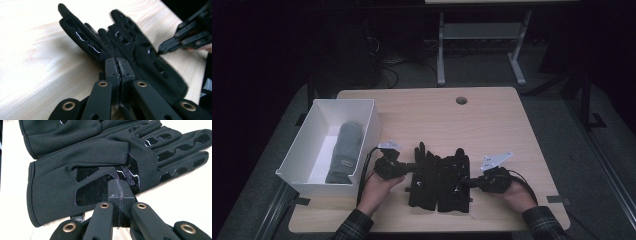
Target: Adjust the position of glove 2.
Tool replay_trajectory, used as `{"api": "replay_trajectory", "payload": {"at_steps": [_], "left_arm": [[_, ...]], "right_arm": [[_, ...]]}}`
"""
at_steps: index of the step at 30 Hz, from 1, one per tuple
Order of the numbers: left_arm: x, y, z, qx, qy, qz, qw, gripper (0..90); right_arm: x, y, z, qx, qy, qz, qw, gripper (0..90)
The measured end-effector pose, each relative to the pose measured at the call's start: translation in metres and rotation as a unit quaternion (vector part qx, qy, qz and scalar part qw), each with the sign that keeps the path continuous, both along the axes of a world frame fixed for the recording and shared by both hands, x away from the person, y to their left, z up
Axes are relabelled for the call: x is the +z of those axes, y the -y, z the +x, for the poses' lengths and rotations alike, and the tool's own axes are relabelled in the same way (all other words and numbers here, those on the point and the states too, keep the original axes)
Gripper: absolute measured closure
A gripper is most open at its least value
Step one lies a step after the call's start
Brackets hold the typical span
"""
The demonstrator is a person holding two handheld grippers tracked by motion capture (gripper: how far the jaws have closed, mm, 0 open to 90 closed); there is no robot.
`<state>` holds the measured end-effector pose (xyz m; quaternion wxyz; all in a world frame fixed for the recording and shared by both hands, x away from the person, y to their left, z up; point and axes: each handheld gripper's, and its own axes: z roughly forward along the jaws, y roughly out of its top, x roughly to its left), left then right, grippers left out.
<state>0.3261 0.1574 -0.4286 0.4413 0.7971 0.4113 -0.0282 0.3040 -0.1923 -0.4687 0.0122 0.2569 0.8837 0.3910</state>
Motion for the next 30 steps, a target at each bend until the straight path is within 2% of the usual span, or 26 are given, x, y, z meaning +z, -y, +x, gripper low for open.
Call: {"api": "replay_trajectory", "payload": {"at_steps": [4,11,18,24,30], "left_arm": [[0.008,-0.002,0.001,-0.005,-0.001,-0.022,0.9997,88.0],[0.016,0.007,0.003,-0.019,0.008,-0.029,0.9994,88.1],[0.019,0.017,0.007,-0.032,0.014,-0.024,0.9991,88.0],[0.017,0.025,0.010,-0.039,0.011,-0.024,0.9989,88.0],[0.013,0.031,0.009,-0.051,0.010,-0.013,0.9986,88.0]], "right_arm": [[0.000,-0.010,0.003,0.003,0.002,0.002,1.0000,90.0],[-0.001,-0.024,0.005,0.006,0.003,0.007,1.0000,90.0],[-0.002,-0.033,0.008,0.003,0.006,0.011,0.9999,90.0],[-0.002,-0.045,0.008,0.019,0.006,0.012,0.9997,90.0],[-0.003,-0.058,0.008,0.032,0.007,0.013,0.9994,90.0]]}}
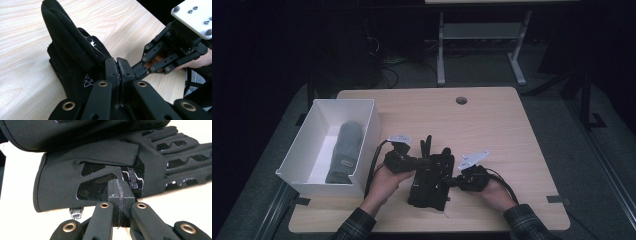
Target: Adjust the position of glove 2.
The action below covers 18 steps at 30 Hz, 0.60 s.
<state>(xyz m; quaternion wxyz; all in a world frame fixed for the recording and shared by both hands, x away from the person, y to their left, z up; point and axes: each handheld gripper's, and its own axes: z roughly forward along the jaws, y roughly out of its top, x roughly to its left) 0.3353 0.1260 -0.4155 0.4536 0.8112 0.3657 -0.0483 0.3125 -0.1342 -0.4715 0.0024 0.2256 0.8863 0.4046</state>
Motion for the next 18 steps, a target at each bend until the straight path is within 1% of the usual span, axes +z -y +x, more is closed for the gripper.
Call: {"api": "replay_trajectory", "payload": {"at_steps": [4,5,6,8,9,10,12,13,14,18], "left_arm": [[-0.004,0.002,0.000,-0.003,-0.003,0.005,1.0000,88.0],[-0.005,0.003,0.000,-0.003,-0.006,0.004,1.0000,88.0],[-0.006,0.004,0.000,-0.005,-0.008,0.005,0.9999,88.0],[-0.009,0.007,-0.001,-0.009,-0.010,0.008,0.9999,88.0],[-0.010,0.008,-0.001,-0.011,-0.011,0.010,0.9998,88.0],[-0.011,0.010,-0.002,-0.014,-0.012,0.013,0.9997,88.0],[-0.012,0.013,-0.003,-0.019,-0.010,0.021,0.9995,88.0],[-0.013,0.014,-0.003,-0.022,-0.010,0.023,0.9994,88.0],[-0.014,0.017,-0.003,-0.022,-0.013,0.023,0.9994,88.0],[-0.020,0.023,-0.002,-0.027,-0.017,0.026,0.9992,87.9]], "right_arm": [[0.000,-0.009,-0.002,0.013,0.002,0.001,0.9999,90.0],[0.000,-0.011,-0.003,0.014,-0.002,0.003,0.9999,90.0],[0.000,-0.012,-0.002,0.018,0.003,0.000,0.9998,90.0],[0.000,-0.015,-0.004,0.018,-0.002,0.003,0.9998,90.0],[0.000,-0.016,-0.004,0.019,0.001,0.000,0.9998,90.0],[0.000,-0.017,-0.005,0.018,-0.002,0.001,0.9998,90.0],[0.000,-0.018,-0.005,0.019,-0.001,0.001,0.9998,90.0],[0.000,-0.018,-0.004,0.023,0.007,-0.004,0.9997,90.0],[0.000,-0.019,-0.005,0.019,0.001,0.000,0.9998,90.0],[0.000,-0.019,-0.006,0.020,-0.001,0.002,0.9998,90.0]]}}
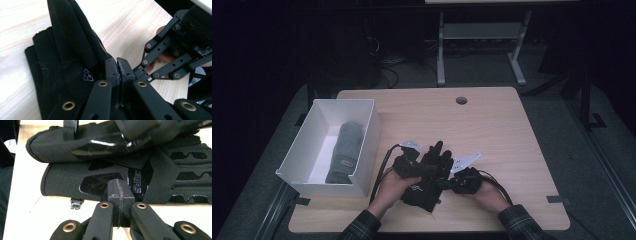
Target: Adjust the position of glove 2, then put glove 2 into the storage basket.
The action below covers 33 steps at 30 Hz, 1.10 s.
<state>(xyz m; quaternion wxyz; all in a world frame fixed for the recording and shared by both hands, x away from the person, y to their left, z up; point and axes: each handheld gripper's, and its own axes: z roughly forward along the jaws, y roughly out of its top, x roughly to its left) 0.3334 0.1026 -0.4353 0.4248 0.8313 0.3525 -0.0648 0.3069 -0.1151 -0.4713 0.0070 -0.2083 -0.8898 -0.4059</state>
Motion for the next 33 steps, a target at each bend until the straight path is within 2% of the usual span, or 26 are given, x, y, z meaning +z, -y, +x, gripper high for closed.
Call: {"api": "replay_trajectory", "payload": {"at_steps": [6,8,10,11,12,14,17,21,24,26,28,33], "left_arm": [[-0.005,0.012,0.000,-0.005,-0.002,0.003,1.0000,87.0],[-0.005,0.012,0.000,-0.005,-0.003,0.001,1.0000,79.5],[-0.003,0.009,0.000,-0.002,0.004,0.001,1.0000,71.9],[-0.001,0.007,-0.001,-0.001,0.008,0.000,1.0000,69.7],[0.001,0.005,-0.002,-0.001,0.011,-0.006,0.9999,69.8],[0.004,0.004,-0.005,-0.004,0.015,-0.010,0.9998,75.9],[0.003,0.009,-0.008,-0.019,0.013,-0.003,0.9997,85.6],[-0.009,0.025,-0.017,-0.044,0.007,0.024,0.9987,88.8],[-0.018,0.034,-0.022,-0.055,0.001,0.055,0.9970,89.1],[-0.020,0.034,-0.025,-0.059,0.001,0.073,0.9956,89.3],[-0.019,0.031,-0.027,-0.059,0.003,0.079,0.9951,89.4],[-0.014,0.015,-0.034,-0.068,0.015,0.113,0.9911,89.4]], "right_arm": [[0.000,-0.001,-0.001,0.000,-0.002,0.001,1.0000,90.0],[0.000,0.000,-0.001,0.002,0.000,0.001,1.0000,90.0],[0.002,0.002,-0.002,0.000,0.003,-0.003,1.0000,90.0],[0.003,0.005,-0.002,0.001,0.015,-0.013,0.9998,90.0],[0.004,0.008,-0.001,-0.001,0.021,-0.014,0.9997,90.0],[0.008,0.019,-0.001,-0.022,0.021,-0.005,0.9995,86.8],[0.012,0.043,0.004,-0.062,0.029,0.005,0.9976,74.8],[0.014,0.066,0.011,-0.120,0.035,0.008,0.9921,54.2],[0.010,0.074,0.016,-0.144,0.042,-0.005,0.9887,44.9],[0.006,0.076,0.018,-0.149,0.046,-0.014,0.9876,43.0],[0.004,0.076,0.019,-0.155,0.047,-0.025,0.9865,41.0],[-0.001,0.076,0.020,-0.168,0.061,-0.043,0.9829,33.9]]}}
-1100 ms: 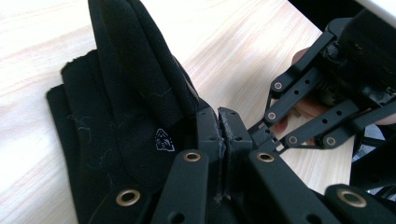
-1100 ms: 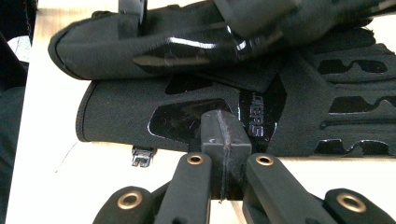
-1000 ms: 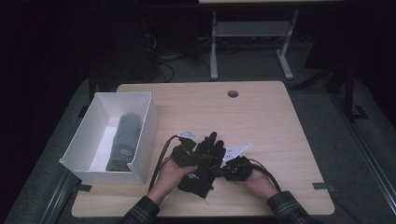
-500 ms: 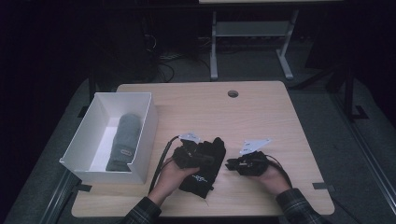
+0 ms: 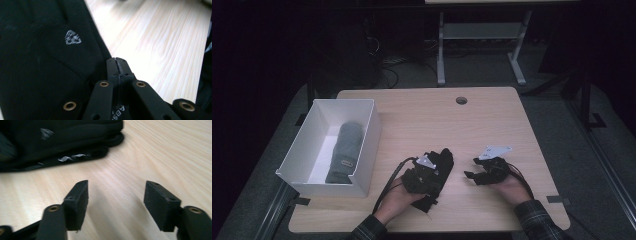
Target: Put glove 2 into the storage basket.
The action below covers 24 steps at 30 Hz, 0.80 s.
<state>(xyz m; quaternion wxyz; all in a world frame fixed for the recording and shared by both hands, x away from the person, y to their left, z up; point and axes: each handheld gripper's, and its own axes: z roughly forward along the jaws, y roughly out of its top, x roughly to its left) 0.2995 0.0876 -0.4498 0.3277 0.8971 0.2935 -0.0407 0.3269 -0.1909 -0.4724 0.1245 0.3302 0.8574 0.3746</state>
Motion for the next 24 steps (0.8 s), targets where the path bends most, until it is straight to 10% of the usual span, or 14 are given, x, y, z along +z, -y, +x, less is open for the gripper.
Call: {"api": "replay_trajectory", "payload": {"at_steps": [8,12,24], "left_arm": [[0.008,-0.031,-0.007,-0.004,0.033,0.048,0.9983,89.1],[0.020,-0.036,-0.003,0.008,0.054,0.032,0.9980,83.1],[0.019,-0.034,0.027,0.042,0.098,0.030,0.9938,30.4]], "right_arm": [[-0.006,0.001,0.004,-0.018,0.009,-0.007,0.9998,26.9],[-0.007,0.002,0.006,-0.020,0.000,0.002,0.9998,24.6],[-0.009,0.002,0.006,-0.022,0.003,0.007,0.9997,21.8]]}}
